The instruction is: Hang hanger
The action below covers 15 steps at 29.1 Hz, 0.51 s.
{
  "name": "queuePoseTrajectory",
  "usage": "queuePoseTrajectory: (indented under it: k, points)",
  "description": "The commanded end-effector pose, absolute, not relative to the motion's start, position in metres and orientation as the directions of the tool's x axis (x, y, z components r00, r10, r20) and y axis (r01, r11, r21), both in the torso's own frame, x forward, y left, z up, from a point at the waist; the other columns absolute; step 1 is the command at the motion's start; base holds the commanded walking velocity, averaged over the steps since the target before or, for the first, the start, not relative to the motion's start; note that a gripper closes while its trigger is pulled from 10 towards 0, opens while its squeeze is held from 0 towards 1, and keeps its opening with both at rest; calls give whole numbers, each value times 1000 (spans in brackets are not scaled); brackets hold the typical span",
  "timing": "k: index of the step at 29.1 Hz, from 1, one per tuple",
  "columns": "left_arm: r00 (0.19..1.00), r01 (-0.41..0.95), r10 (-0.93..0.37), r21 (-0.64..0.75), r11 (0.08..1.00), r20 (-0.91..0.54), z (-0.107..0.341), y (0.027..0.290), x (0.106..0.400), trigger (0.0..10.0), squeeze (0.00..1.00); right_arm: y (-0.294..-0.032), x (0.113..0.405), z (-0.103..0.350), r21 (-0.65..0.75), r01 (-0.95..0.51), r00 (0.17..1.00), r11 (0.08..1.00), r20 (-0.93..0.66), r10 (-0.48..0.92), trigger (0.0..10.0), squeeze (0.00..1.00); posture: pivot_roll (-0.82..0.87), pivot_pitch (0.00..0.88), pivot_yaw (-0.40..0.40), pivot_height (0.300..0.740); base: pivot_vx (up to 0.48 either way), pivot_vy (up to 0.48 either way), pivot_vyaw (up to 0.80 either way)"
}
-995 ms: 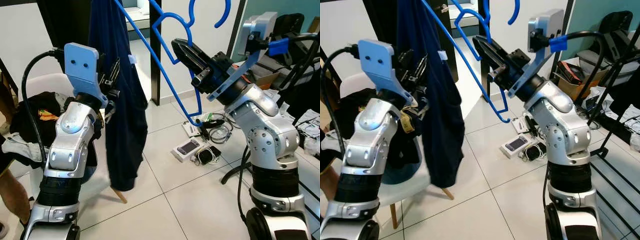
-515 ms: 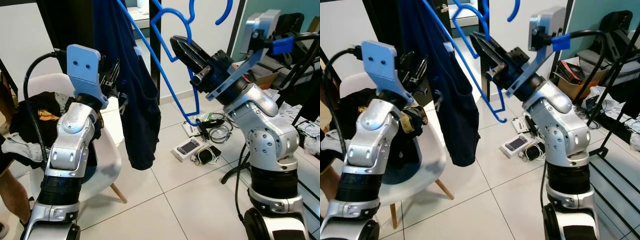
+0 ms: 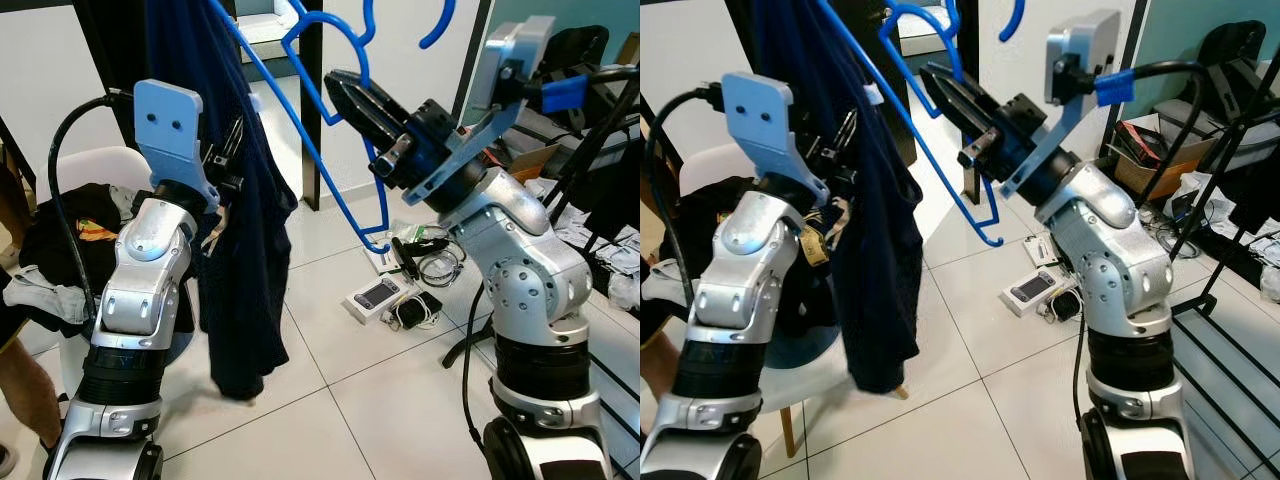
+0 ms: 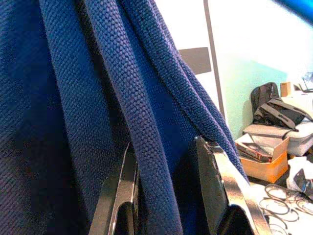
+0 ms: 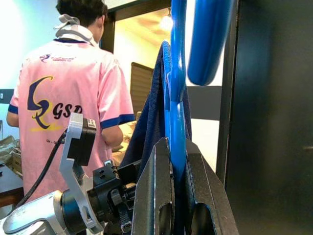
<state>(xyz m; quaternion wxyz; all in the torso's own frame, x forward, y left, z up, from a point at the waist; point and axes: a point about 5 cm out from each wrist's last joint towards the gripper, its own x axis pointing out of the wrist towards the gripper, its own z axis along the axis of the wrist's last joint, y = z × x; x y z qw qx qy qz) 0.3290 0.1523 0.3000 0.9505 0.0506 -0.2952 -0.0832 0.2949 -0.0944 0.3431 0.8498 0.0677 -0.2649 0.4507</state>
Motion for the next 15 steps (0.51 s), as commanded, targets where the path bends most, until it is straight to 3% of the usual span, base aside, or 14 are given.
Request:
queuePoseTrajectory:
  k: [1,7,15]
  points:
    - [798,138,-195,141,980,570,306,151,326,10000,0,-93,293,347,-135,-803,439,581,526,729,10000,0,-1,4,27,740,0,0,0]
    - [791,153,-191,115,982,581,309,148,322,10000,0,-95,300,346,-112,-773,491,624,518,701,10000,0,3,4,24,740,0,0,0]
    - [793,166,-196,104,981,577,308,145,321,10000,0,-96,301,347,-107,-766,499,634,523,691,10000,0,0,5,23,740,0,0,0]
